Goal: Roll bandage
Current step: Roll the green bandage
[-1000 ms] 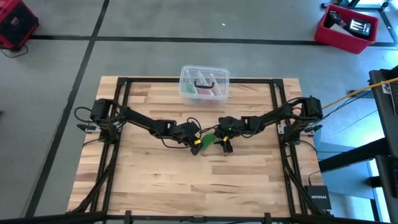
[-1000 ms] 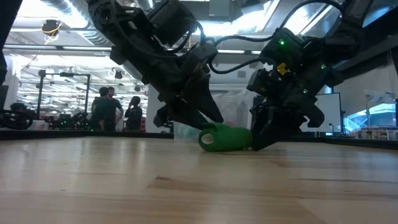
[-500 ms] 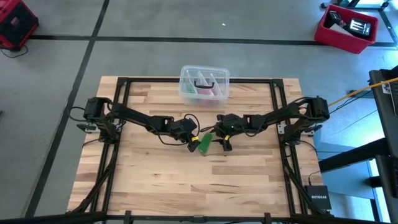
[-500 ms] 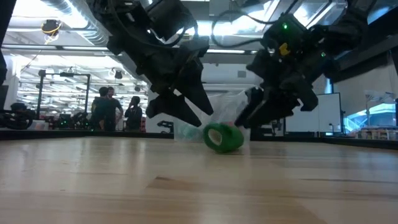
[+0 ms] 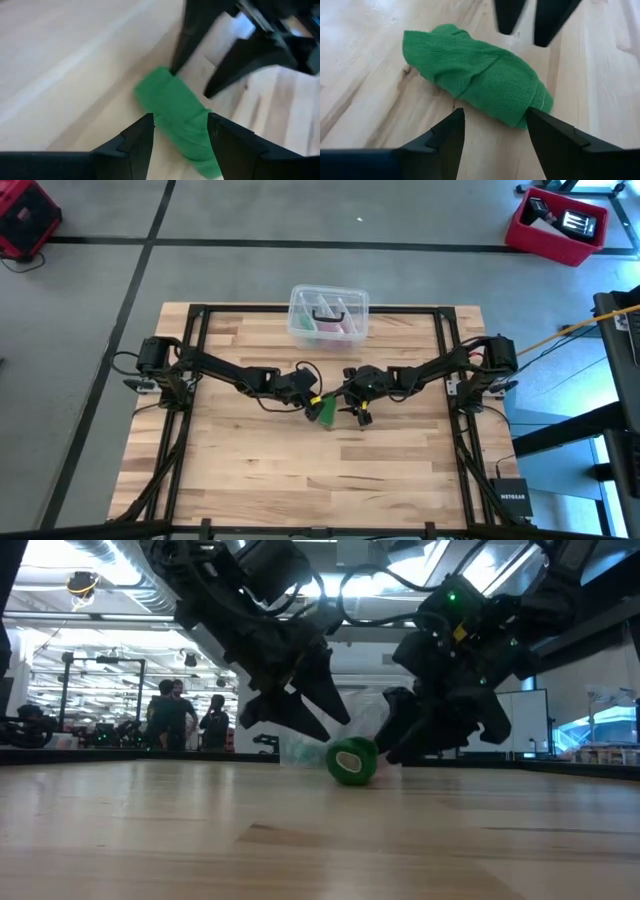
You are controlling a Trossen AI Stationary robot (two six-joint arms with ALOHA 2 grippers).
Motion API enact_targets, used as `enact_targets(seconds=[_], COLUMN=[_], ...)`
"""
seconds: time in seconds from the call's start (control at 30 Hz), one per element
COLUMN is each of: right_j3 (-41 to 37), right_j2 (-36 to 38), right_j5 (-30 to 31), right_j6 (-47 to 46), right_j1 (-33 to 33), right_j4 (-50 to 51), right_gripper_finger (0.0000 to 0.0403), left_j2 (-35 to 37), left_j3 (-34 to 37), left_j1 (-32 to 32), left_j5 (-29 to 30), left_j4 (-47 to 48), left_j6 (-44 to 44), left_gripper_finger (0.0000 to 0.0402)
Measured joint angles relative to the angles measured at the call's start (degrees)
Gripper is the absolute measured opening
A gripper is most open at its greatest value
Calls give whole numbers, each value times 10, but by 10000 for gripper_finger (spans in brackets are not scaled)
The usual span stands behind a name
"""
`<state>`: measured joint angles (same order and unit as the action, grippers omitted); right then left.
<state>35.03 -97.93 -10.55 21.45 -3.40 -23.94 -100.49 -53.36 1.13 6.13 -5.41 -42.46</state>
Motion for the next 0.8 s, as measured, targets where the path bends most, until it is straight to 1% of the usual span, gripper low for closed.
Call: enact_targets(seconds=[0.07,0.33,0.47,0.6,0.7,0.8], right_j3=[0,0,0,0,0,0], right_j2=[-1,-2,-2,-2,-2,-2], right_j5=[0,4,4,4,4,4], right_j6=[-4,-7,-8,-8,-8,-8], right_j1=[0,0,0,0,0,0], right_j4=[5,6,5,5,4,4], right_gripper_finger=[215,215,215,215,215,215], left_j2=[0,0,0,-21,-41,-43], left_j3=[1,15,15,14,14,14], left_j1=[0,0,0,2,7,11], left_j5=[9,14,10,0,-6,-6], left_j4=[9,-4,-35,-56,-59,-56], left_j6=[-13,-80,-107,-140,-147,-144], left_gripper_finger=[177,178,178,178,178,178])
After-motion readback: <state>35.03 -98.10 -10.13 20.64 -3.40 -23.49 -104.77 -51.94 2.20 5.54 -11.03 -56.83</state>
